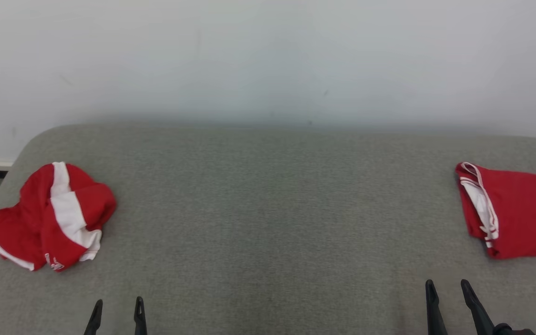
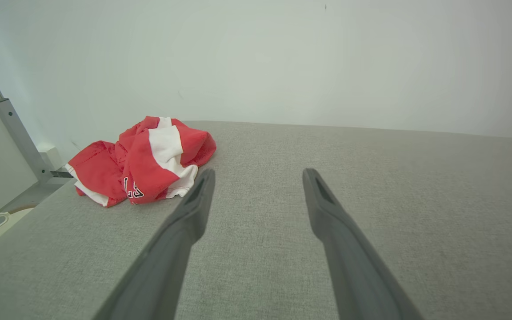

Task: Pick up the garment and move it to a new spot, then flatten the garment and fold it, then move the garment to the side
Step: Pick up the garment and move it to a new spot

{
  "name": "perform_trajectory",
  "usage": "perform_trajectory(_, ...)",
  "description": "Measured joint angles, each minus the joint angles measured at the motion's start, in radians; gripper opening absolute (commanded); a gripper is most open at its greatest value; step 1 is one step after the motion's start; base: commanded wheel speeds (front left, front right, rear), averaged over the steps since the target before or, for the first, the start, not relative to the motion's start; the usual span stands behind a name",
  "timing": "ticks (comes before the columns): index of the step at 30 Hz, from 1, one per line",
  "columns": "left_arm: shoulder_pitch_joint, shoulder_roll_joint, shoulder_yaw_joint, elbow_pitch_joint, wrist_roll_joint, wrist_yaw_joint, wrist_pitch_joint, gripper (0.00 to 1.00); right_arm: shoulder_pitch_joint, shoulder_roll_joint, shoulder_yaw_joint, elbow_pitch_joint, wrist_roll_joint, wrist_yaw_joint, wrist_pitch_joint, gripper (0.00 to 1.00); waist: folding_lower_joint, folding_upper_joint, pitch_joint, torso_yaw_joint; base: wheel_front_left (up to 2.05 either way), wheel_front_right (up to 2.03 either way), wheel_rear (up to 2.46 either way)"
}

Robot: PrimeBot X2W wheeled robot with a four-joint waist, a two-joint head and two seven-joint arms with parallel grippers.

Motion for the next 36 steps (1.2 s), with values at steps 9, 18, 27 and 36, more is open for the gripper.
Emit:
perform_trajectory(9, -0.003, 0.0, 0.043, 0.012, -0.004, -0.007, 0.0, 1.0, 0.0, 0.0, 0.013, 0.009, 0.009, 0.0, 0.0, 1.0, 0.0, 0.0, -0.006, 0.106, 0.0, 0.0, 0.0)
perform_trajectory(18, 0.002, 0.0, 0.054, 0.012, 0.011, -0.016, 0.0, 1.0, 0.007, 0.0, 0.031, 0.018, 0.024, 0.0, 0.0, 1.0, 0.0, 0.0, -0.02, 0.225, 0.0, 0.0, 0.0)
perform_trajectory(27, 0.008, 0.0, 0.077, 0.015, 0.027, -0.027, 0.0, 1.0, 0.015, 0.0, 0.046, 0.024, 0.036, 0.0, 0.0, 1.0, 0.0, 0.0, -0.039, 0.331, 0.0, 0.0, 0.0)
perform_trajectory(36, 0.02, 0.0, 0.106, 0.011, 0.029, -0.035, 0.0, 1.0, 0.013, 0.0, 0.07, 0.031, 0.045, 0.0, 0.0, 1.0, 0.0, 0.0, -0.057, 0.389, 0.0, 0.0, 0.0)
